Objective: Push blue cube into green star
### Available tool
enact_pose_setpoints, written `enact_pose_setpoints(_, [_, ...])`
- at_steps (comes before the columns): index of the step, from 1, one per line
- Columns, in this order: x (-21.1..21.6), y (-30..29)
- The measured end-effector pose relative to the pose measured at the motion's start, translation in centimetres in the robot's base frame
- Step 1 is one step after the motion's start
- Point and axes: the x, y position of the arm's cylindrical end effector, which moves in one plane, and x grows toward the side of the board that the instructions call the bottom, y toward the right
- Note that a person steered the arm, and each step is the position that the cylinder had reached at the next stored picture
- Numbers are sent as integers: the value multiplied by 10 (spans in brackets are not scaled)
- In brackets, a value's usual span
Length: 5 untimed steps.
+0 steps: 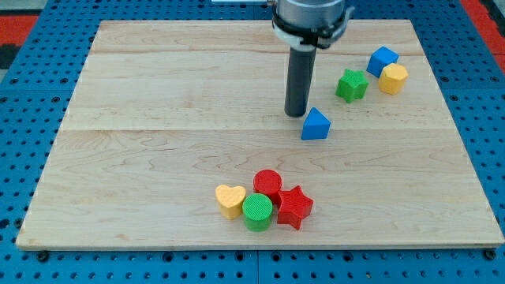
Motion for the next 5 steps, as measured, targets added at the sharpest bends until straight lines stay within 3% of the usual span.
enact_pose_setpoints(1, [-88,27])
enact_pose_setpoints(2, [-131,106])
enact_pose_setpoints(3, [-125,200])
enact_pose_setpoints(5, [-125,206])
